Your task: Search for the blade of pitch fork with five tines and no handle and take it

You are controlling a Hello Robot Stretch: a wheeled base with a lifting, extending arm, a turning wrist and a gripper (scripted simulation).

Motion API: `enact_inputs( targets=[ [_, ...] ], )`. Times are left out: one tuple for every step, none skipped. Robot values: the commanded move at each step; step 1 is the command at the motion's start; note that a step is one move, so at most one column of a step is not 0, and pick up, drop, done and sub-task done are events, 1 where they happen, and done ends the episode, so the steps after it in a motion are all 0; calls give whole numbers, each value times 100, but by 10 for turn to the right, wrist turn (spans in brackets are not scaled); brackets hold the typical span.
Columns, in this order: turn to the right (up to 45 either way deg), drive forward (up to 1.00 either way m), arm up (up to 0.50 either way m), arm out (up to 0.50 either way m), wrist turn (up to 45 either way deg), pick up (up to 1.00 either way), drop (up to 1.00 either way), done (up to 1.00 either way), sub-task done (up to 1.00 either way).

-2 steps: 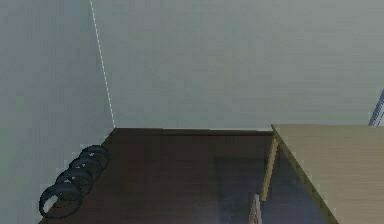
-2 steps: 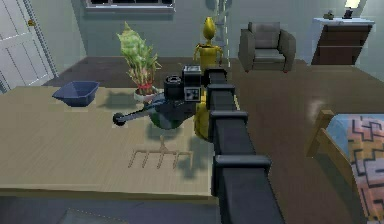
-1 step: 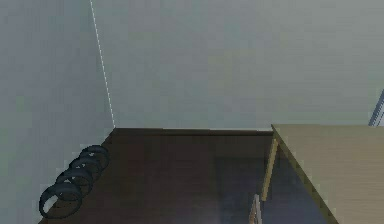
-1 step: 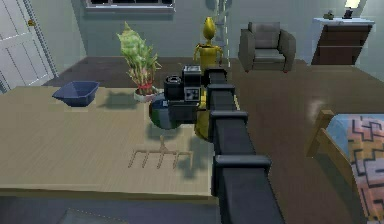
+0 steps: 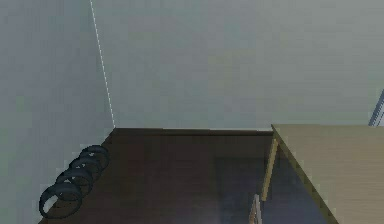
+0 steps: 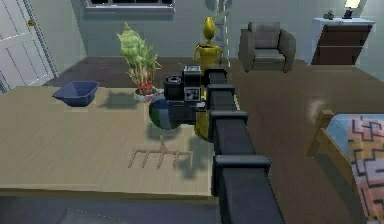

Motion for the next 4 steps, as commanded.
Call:
enact_inputs(
  targets=[
    [0, 0, -30, 0, 0, 0, 0, 0, 0],
    [0, 0, 0, 0, 0, 100, 0, 0, 0],
    [0, 0, 10, 0, 0, 0, 0, 0, 0],
    [0, 0, 0, 0, 0, 0, 0, 100, 0]
  ],
)
